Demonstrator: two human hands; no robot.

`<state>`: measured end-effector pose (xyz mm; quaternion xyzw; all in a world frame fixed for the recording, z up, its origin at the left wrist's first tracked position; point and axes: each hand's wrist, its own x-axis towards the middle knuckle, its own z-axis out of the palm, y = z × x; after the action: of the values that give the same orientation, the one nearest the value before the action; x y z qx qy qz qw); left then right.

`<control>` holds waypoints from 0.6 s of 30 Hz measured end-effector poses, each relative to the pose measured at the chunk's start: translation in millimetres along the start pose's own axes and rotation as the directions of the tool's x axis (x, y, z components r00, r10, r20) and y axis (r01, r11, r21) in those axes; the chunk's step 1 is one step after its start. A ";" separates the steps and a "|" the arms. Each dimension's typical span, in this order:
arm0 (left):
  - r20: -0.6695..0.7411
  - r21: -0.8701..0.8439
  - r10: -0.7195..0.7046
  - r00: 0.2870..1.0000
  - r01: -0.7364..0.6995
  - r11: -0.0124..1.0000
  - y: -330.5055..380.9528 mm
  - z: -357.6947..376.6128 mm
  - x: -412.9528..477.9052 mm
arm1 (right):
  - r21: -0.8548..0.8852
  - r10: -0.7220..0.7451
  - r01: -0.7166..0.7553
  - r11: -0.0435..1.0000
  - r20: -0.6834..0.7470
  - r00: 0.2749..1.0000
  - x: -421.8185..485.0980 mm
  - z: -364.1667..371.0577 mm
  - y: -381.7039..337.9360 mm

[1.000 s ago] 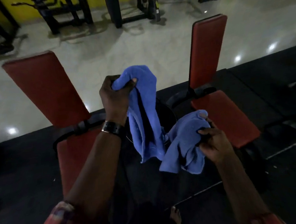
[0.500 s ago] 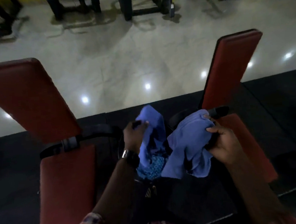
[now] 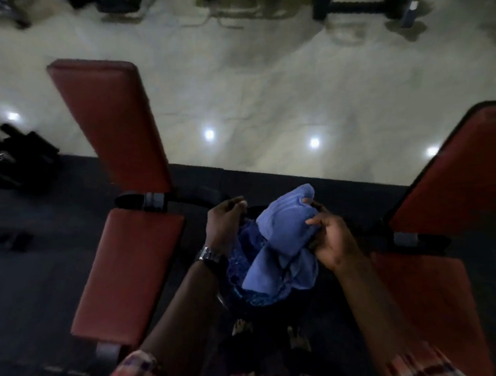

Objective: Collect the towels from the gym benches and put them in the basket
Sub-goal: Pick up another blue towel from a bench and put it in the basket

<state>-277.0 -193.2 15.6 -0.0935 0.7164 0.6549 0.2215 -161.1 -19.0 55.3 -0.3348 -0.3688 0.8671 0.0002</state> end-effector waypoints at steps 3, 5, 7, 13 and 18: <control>-0.099 -0.034 0.022 0.995 -0.025 0.999 5.1 -0.5 -25.3 | -0.181 -0.008 0.022 0.983 0.080 0.997 4.3 3.2 -0.4; -0.166 -0.061 0.015 0.986 -0.026 0.998 2.8 -3.6 -42.7 | -0.420 -0.051 0.107 0.901 0.142 0.989 7.2 0.6 1.4; -0.217 -0.113 0.002 0.976 -0.028 0.993 -4.2 -6.9 -59.1 | -0.618 -0.078 0.180 0.765 0.189 0.979 12.0 -0.8 4.2; -0.368 -0.103 0.069 0.927 -0.114 0.988 -18.8 -34.9 -109.2 | -0.641 0.055 0.143 0.754 0.279 0.959 5.1 23.4 20.5; -0.511 -0.102 0.134 0.849 -0.214 0.971 -9.6 -84.3 -158.1 | -0.655 0.146 0.207 0.726 0.442 0.885 -28.3 81.1 43.0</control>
<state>-149.5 -301.6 80.2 -0.2113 0.7017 0.6792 -0.0401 -175.6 -109.2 85.0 -0.0869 -0.6573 0.7222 -0.1971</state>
